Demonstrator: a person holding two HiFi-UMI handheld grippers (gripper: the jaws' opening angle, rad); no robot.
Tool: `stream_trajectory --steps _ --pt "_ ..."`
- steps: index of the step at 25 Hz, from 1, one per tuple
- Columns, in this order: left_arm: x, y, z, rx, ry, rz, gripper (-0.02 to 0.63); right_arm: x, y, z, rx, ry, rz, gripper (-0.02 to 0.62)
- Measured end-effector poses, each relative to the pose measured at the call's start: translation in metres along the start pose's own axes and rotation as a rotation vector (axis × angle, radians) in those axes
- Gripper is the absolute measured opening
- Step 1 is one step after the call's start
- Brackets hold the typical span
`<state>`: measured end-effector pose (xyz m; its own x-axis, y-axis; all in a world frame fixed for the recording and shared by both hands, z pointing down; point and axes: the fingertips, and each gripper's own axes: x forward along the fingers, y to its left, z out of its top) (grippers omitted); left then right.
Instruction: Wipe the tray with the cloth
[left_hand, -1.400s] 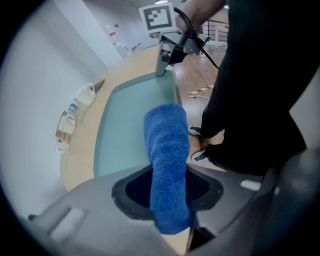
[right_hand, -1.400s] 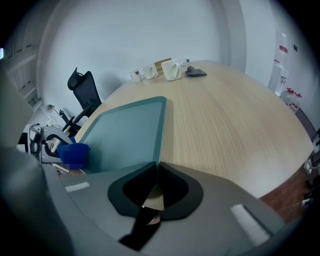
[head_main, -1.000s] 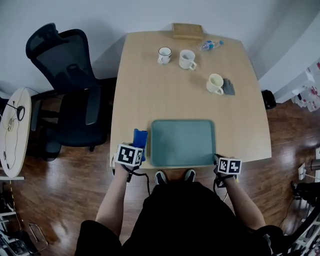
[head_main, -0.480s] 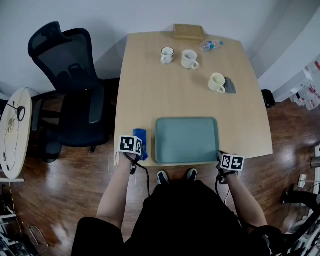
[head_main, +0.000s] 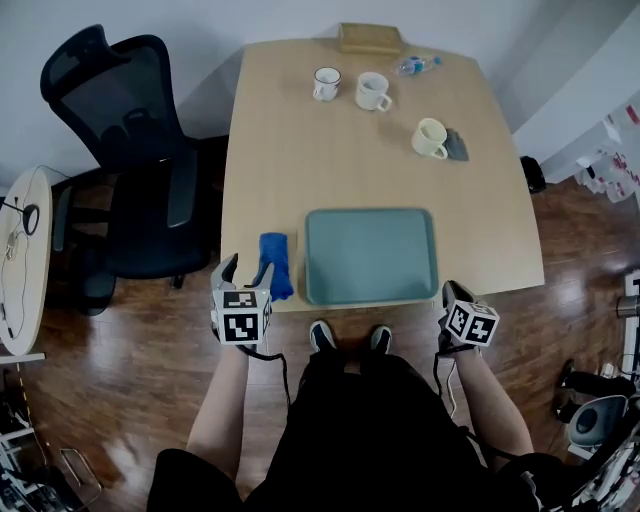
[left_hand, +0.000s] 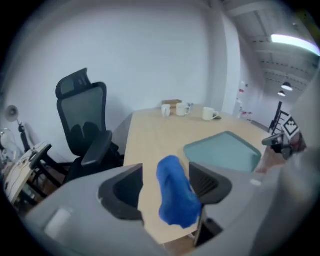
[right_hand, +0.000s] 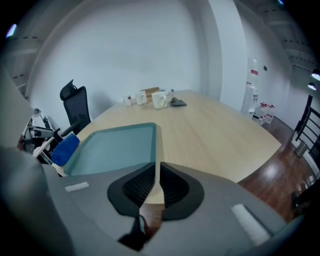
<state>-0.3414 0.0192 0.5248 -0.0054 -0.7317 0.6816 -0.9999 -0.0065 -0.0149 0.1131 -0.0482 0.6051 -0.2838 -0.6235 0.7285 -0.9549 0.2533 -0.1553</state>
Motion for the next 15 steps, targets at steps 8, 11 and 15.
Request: stream_trajectory --steps 8,11,15 --pt "-0.107 -0.17 0.017 0.051 -0.231 -0.269 0.227 -0.069 0.072 0.014 -0.058 -0.182 0.237 0.032" --pt "-0.153 -0.234 0.012 0.009 -0.293 -0.331 0.21 -0.121 0.09 0.012 -0.08 -0.271 0.342 0.032" --pt "-0.21 -0.304 -0.003 -0.1 -0.338 -0.351 0.199 -0.207 0.091 -0.009 -0.091 -0.381 0.467 0.032"
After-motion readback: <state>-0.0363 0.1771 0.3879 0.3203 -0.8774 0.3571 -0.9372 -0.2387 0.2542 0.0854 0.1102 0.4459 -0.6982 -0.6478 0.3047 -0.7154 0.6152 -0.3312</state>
